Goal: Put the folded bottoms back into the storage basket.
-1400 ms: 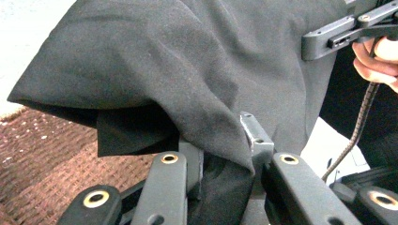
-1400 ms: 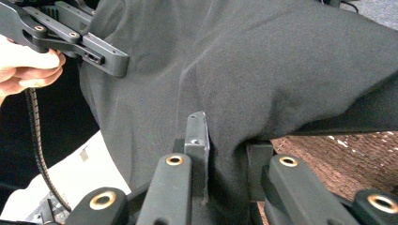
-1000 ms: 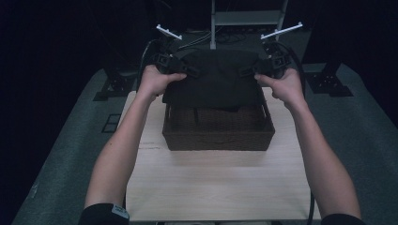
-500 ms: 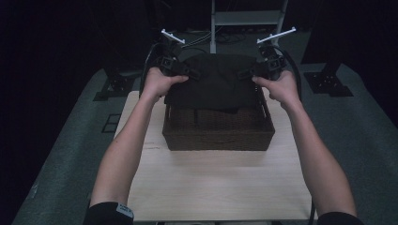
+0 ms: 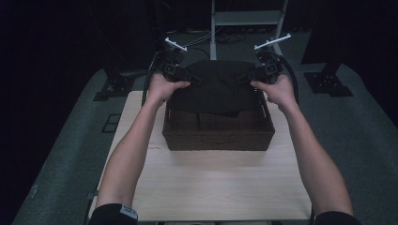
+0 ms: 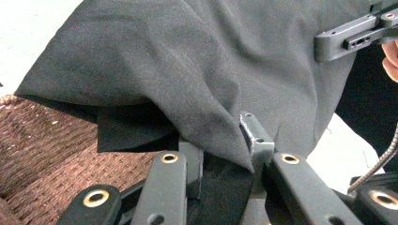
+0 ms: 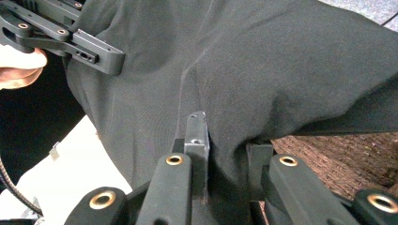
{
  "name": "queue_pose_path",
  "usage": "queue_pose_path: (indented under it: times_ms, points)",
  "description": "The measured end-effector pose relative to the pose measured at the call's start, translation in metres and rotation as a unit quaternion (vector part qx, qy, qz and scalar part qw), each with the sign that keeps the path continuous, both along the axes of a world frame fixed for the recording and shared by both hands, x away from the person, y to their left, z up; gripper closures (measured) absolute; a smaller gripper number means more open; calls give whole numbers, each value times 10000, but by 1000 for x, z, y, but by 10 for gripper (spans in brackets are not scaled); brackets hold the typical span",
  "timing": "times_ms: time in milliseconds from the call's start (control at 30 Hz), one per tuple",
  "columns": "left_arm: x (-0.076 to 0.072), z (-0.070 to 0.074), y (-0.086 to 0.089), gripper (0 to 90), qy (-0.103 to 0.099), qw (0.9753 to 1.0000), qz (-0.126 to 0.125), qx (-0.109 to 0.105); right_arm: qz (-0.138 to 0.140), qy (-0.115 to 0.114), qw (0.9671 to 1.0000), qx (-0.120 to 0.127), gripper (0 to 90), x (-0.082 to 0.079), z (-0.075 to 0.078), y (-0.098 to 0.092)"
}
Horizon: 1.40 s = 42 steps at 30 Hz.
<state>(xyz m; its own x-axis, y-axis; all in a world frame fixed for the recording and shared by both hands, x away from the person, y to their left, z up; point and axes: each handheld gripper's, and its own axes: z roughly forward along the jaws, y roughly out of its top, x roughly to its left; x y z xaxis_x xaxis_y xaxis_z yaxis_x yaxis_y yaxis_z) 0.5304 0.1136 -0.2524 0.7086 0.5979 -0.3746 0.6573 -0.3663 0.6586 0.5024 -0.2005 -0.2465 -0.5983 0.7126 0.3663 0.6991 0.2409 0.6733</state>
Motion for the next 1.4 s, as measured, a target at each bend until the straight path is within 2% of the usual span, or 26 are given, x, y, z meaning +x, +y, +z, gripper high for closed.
queue_pose_path:
  times_ms: [33,267,600,933,1200,1400]
  points:
    - [1,-3,-1,738,35,10000,-3,12,-16,61,10000,-8,759,2,-5,-1]
    - [3,-12,-1,738,72,10000,57,-38,-42,130,9999,46,759,4,-12,-3]
    - [4,-18,-6,738,86,9999,61,26,-91,188,9998,65,759,6,-21,-6]
    - [7,-35,-7,738,193,9997,116,-37,-118,278,9995,22,759,8,-32,-8]
    - [8,-41,-8,737,232,9997,102,37,-139,368,9992,-36,759,10,-42,-7]
    - [8,-50,-6,737,285,9994,164,-49,-128,386,9992,-54,759,12,-45,-7]
